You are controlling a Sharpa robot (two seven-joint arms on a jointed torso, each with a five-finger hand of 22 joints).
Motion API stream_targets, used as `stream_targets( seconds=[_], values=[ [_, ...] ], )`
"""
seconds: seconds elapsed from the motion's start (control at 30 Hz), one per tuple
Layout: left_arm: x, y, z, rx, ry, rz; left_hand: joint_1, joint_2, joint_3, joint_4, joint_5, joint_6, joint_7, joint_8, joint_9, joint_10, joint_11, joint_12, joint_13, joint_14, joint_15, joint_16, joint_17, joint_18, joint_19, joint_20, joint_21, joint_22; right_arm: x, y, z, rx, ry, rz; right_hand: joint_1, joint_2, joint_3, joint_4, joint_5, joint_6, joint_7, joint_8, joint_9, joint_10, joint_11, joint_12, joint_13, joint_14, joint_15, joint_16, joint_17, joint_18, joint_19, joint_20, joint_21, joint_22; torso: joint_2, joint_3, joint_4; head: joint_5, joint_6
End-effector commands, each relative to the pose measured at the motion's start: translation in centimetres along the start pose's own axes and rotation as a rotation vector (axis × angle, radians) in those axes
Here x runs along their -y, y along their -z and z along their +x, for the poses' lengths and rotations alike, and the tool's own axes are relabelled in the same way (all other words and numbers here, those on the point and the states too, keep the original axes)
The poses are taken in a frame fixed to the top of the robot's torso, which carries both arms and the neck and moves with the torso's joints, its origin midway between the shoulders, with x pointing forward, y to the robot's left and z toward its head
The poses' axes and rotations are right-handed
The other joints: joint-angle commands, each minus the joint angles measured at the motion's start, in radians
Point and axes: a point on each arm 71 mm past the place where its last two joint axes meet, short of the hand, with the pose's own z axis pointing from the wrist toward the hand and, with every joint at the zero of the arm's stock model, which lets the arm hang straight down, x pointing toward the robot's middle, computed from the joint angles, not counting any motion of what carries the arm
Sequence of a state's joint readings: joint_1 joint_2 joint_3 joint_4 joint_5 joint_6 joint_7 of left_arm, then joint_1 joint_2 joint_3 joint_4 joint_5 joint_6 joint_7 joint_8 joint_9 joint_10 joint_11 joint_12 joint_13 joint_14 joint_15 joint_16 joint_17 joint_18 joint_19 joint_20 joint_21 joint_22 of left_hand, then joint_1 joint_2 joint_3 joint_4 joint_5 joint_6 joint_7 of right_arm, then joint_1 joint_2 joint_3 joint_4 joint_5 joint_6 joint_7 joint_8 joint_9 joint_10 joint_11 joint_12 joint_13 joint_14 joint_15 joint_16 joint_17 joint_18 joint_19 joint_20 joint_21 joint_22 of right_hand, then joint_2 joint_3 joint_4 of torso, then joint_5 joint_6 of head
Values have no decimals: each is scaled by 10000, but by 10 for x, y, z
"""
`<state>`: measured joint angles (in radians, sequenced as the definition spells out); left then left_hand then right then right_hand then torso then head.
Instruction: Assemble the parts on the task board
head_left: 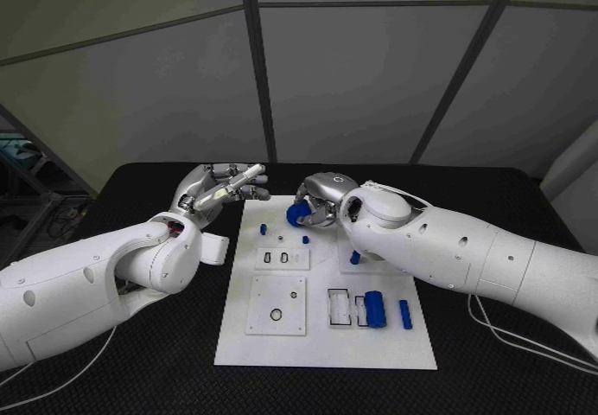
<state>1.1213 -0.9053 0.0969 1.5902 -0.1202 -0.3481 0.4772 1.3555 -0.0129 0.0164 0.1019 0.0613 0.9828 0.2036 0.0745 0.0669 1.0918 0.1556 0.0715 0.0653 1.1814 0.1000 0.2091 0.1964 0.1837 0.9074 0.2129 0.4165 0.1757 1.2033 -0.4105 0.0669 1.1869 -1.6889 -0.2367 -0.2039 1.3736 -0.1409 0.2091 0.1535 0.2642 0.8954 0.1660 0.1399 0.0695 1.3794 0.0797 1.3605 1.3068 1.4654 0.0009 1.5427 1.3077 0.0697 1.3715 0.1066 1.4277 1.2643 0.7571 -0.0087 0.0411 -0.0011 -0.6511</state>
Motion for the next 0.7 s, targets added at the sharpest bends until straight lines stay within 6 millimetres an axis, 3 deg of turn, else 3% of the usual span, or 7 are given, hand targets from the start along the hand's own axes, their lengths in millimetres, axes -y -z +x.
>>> stream_targets(
  seconds=[0.03, 0.2, 0.5, 0.7],
  values=[
    [2, 0, 2, -119, 0, 114, -5, 115, 24, -60, -56, 49, 22, -47, -6, -62, -33, -23, -6, -66, -18, -68, 9, -10, -99, -1, -48, -16, -1, -1, 1, -194, 2, -63, -96, -174, -149, 68, -163, -370, 78, -296, -45, -144, 77, -125, -109, 921, 111, 60, 2008, -39, -5, 116, -11, -8, -1, 4, -3, 0, -4],
    [2, 0, 1, -105, -8, 109, -5, 115, 24, -60, -56, 49, 22, -47, -6, -62, -33, -23, -6, -66, -18, -68, 9, -10, -99, -1, -48, -16, 0, -1, 2, -412, 9, 15, -329, -228, -340, 334, -150, -446, 147, -427, -18, -202, 139, -173, -175, 932, 179, 83, 2068, -37, -7, 193, -4, 8, -2, 3, -5, -5, -12],
    [2, 0, 1, -97, -13, 102, -5, 115, 24, -60, -56, 49, 22, -47, -6, -62, -33, -23, -6, -66, -18, -68, 9, -10, -99, -1, -48, -16, 4, 0, 3, -513, -44, 131, -557, -139, -422, 617, 103, -198, 151, -382, 30, -159, 152, -107, -114, 938, 203, 97, 2103, -34, -10, 231, 3, 21, -1, 10, -17, -6, -16],
    [2, 0, 0, -91, -18, 106, -5, 115, 24, -60, -56, 49, 22, -47, -6, -62, -33, -23, -6, -66, -18, -68, 9, -10, -99, -1, -48, -16, 8, 9, -11, 1092, -751, -209, -618, -52, -396, 705, 388, -15, 111, -343, 49, 60, 118, 133, 156, 948, 179, 115, 2150, -51, 53, 219, 53, 116, -9, 16, -12, -30, 22]
  ],
)
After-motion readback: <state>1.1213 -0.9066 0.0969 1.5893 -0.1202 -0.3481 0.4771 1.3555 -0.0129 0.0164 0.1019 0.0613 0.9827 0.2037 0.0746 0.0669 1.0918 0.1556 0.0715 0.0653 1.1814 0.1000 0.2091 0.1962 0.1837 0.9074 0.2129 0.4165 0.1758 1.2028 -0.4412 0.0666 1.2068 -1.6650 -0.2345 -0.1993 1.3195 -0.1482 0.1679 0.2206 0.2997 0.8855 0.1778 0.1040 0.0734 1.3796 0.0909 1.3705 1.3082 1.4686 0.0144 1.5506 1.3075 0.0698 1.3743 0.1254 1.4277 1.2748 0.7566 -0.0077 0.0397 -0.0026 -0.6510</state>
